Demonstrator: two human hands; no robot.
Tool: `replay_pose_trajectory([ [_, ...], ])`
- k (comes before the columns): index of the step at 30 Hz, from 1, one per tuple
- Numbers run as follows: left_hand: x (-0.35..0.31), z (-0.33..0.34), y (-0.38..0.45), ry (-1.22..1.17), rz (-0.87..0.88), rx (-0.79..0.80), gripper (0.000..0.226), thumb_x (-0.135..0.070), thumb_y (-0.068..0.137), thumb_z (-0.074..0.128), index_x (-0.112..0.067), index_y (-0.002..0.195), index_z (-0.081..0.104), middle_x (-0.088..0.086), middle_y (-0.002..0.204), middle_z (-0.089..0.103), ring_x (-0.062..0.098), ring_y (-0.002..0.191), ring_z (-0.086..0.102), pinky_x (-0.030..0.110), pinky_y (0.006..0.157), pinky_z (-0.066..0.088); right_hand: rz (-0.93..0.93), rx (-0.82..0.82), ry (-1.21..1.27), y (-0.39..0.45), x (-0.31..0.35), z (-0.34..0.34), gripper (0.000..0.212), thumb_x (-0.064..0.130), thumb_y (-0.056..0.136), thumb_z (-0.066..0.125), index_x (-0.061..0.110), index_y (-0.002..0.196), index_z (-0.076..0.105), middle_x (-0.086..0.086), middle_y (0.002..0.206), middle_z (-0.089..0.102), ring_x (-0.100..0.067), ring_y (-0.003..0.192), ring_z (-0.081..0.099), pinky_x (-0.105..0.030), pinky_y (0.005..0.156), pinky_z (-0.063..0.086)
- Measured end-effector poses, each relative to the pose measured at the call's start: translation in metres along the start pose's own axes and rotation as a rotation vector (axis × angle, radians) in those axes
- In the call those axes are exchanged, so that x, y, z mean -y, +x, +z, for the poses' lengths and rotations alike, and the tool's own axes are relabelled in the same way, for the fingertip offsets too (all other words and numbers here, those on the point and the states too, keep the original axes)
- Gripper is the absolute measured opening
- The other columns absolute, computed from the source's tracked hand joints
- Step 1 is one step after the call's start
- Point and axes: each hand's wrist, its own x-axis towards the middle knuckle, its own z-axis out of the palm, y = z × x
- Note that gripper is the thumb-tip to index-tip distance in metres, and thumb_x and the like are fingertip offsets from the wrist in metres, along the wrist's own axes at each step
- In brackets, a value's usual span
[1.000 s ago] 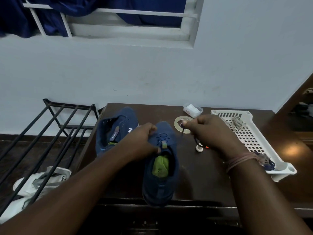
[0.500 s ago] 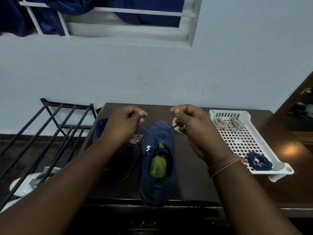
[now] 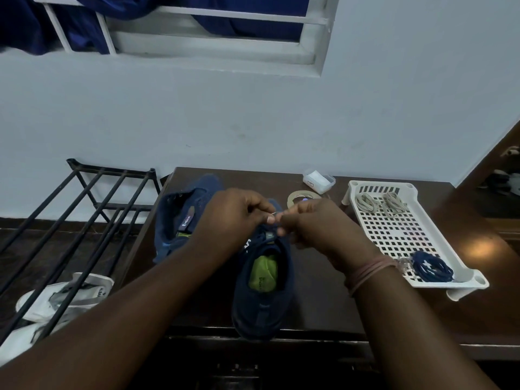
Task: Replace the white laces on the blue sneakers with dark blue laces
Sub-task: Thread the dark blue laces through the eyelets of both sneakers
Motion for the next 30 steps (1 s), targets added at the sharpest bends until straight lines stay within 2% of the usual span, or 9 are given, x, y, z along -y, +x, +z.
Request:
replay_pose_trajectory([
  [2,0.002,0.005,-0.003,0.019,-0.08,-0.028,0.004,-0.023,0.083,0.077,-0.027,0.083,0.079,-0.012,0.075,0.074,-0.001,0.071,0.067,0.022,0.067,0.053,0.043,-0.023,-0.271,0.0,-0.006,-0.004,0.025,0.026,0.081,0.076,0.003,0.09,0.071,-0.018,0.089,0.074,-0.025,0.071,0.066,-0.041,0.072,0.059],
  [6,0.003,0.021,-0.006,0.027,-0.161,0.092,0.007,-0.024,0.082,0.075,-0.025,0.079,0.081,-0.013,0.076,0.075,-0.003,0.073,0.067,0.023,0.072,0.056,0.239,0.077,-0.263,0.001,-0.008,-0.001,0.026,0.016,0.081,0.078,-0.003,0.096,0.069,-0.021,0.085,0.074,-0.034,0.081,0.074,-0.047,0.075,0.062],
  [9,0.003,0.032,-0.007,0.078,-0.172,0.159,0.011,-0.022,0.08,0.073,-0.026,0.076,0.082,-0.015,0.075,0.075,-0.001,0.072,0.067,0.023,0.071,0.056,0.228,0.033,-0.342,0.004,-0.008,0.001,0.018,0.017,0.089,0.067,0.004,0.101,0.07,-0.012,0.092,0.075,-0.026,0.083,0.074,-0.034,0.073,0.062],
  [12,0.002,0.042,-0.009,0.164,-0.113,0.171,0.01,-0.022,0.08,0.072,-0.024,0.076,0.081,-0.011,0.076,0.076,0.003,0.07,0.067,0.026,0.07,0.054,0.38,0.114,-0.305,-0.001,-0.001,-0.005,0.02,0.014,0.098,0.057,0.008,0.112,0.069,0.002,0.088,0.072,-0.009,0.075,0.069,-0.016,0.065,0.054],
  [14,0.001,0.048,-0.013,0.202,-0.069,0.142,0.009,-0.024,0.081,0.073,-0.023,0.077,0.081,-0.009,0.077,0.075,0.005,0.071,0.065,0.026,0.067,0.05,0.417,0.143,-0.239,0.003,-0.002,-0.007,0.019,0.007,0.1,0.051,0.0,0.113,0.063,-0.006,0.08,0.066,-0.014,0.066,0.064,-0.021,0.06,0.056],
  [19,0.002,0.054,-0.018,0.268,-0.021,0.072,0.008,-0.026,0.08,0.074,-0.023,0.074,0.078,-0.008,0.072,0.073,0.007,0.066,0.063,0.025,0.061,0.046,0.499,0.152,-0.155,0.001,0.0,-0.006,0.02,0.009,0.102,0.051,-0.006,0.114,0.058,-0.015,0.076,0.065,-0.023,0.072,0.065,-0.042,0.089,0.058],
  [22,0.004,0.057,-0.019,0.304,0.001,0.043,0.008,-0.028,0.079,0.075,-0.025,0.071,0.074,-0.009,0.07,0.071,0.005,0.065,0.06,0.022,0.061,0.042,0.486,0.178,-0.197,0.005,0.0,-0.006,0.021,0.011,0.102,0.05,-0.004,0.114,0.059,-0.014,0.078,0.067,-0.026,0.085,0.068,-0.042,0.096,0.055],
  [24,0.005,0.059,-0.019,0.301,0.008,0.041,0.015,-0.026,0.078,0.073,-0.026,0.065,0.068,-0.008,0.068,0.069,0.007,0.064,0.061,0.027,0.062,0.047,0.478,0.202,-0.228,0.005,0.001,-0.007,0.02,0.012,0.102,0.05,-0.003,0.112,0.06,-0.013,0.079,0.068,-0.027,0.092,0.069,-0.042,0.098,0.054],
  [30,0.006,0.059,-0.02,0.283,0.049,0.05,0.011,-0.023,0.08,0.068,-0.022,0.07,0.069,-0.007,0.067,0.068,0.009,0.065,0.062,0.035,0.067,0.053,0.447,0.202,-0.191,0.007,-0.004,-0.007,0.024,0.011,0.102,0.048,-0.004,0.117,0.061,-0.02,0.095,0.071,-0.029,0.09,0.07,-0.044,0.093,0.056],
])
